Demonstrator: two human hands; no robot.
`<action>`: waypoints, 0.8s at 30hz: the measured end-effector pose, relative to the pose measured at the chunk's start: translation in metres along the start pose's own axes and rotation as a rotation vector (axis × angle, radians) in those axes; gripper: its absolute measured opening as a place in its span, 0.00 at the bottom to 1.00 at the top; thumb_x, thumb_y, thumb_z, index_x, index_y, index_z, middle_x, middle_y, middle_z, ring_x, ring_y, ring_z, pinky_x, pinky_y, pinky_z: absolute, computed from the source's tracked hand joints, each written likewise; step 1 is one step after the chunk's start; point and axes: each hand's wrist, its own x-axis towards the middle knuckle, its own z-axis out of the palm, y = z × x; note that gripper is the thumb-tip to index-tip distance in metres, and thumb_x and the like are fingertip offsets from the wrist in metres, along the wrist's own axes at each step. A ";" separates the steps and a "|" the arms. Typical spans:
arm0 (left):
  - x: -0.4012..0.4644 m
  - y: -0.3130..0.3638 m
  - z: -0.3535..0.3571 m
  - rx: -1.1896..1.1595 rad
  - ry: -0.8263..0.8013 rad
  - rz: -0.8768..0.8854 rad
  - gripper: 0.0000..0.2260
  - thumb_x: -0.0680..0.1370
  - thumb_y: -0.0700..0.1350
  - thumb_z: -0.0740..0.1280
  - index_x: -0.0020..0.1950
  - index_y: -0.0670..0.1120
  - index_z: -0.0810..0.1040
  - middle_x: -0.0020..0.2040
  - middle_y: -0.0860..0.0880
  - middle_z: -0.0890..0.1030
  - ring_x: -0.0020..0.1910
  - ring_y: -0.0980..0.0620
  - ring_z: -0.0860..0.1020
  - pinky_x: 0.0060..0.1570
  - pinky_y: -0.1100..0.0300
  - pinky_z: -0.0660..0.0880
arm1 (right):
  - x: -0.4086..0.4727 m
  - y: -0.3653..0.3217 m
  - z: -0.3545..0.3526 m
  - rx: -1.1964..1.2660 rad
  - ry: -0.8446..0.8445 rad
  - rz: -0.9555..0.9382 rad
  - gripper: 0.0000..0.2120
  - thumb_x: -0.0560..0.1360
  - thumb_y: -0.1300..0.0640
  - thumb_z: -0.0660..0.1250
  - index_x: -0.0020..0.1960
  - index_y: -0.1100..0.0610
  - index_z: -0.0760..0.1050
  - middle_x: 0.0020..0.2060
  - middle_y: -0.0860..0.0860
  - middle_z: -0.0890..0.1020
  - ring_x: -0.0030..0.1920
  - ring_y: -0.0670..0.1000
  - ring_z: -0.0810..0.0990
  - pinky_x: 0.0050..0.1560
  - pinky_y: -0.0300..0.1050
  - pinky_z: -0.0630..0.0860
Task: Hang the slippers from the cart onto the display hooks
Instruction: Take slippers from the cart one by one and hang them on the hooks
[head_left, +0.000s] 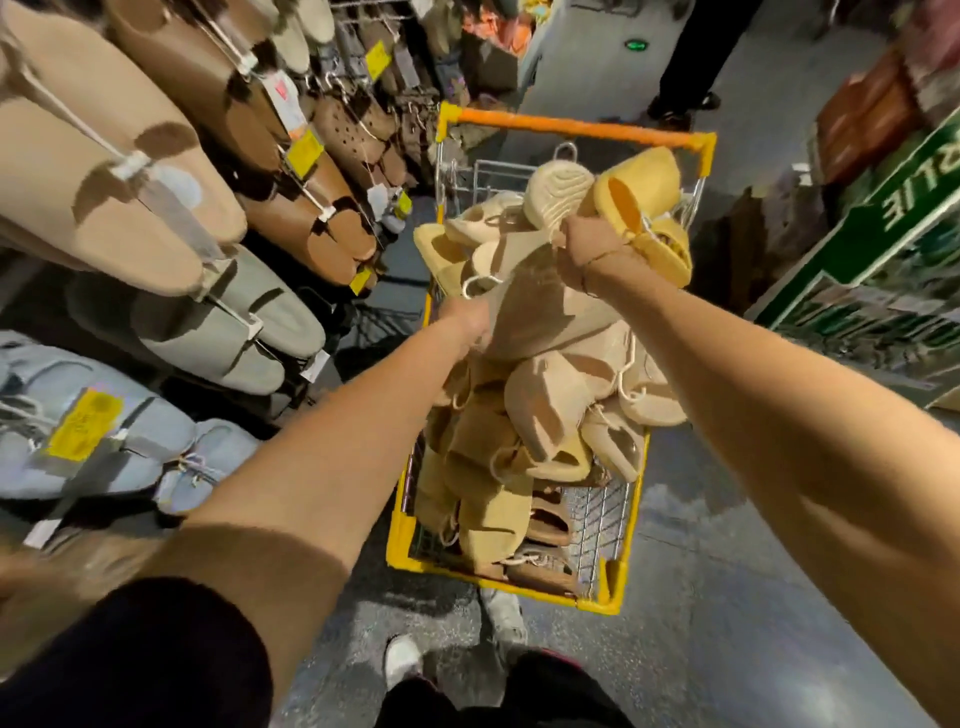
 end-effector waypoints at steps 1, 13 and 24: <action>0.006 0.003 -0.004 -0.001 0.027 0.015 0.25 0.79 0.48 0.64 0.73 0.37 0.70 0.69 0.38 0.76 0.67 0.38 0.76 0.60 0.51 0.76 | 0.008 -0.001 0.002 -0.033 -0.035 0.009 0.16 0.81 0.64 0.62 0.67 0.66 0.72 0.63 0.62 0.77 0.64 0.62 0.76 0.64 0.53 0.72; 0.034 0.040 -0.025 -0.158 0.079 0.081 0.09 0.79 0.35 0.65 0.41 0.44 0.78 0.37 0.47 0.78 0.35 0.53 0.76 0.35 0.60 0.72 | 0.043 0.018 0.011 0.204 -0.143 0.268 0.17 0.73 0.59 0.75 0.59 0.61 0.76 0.48 0.57 0.77 0.47 0.55 0.76 0.46 0.45 0.73; -0.072 0.127 -0.069 0.140 0.030 0.687 0.08 0.82 0.36 0.62 0.53 0.41 0.82 0.35 0.49 0.76 0.32 0.55 0.73 0.32 0.66 0.70 | -0.010 -0.001 -0.086 0.211 0.033 0.181 0.11 0.74 0.55 0.68 0.38 0.61 0.75 0.32 0.55 0.77 0.31 0.54 0.75 0.26 0.40 0.67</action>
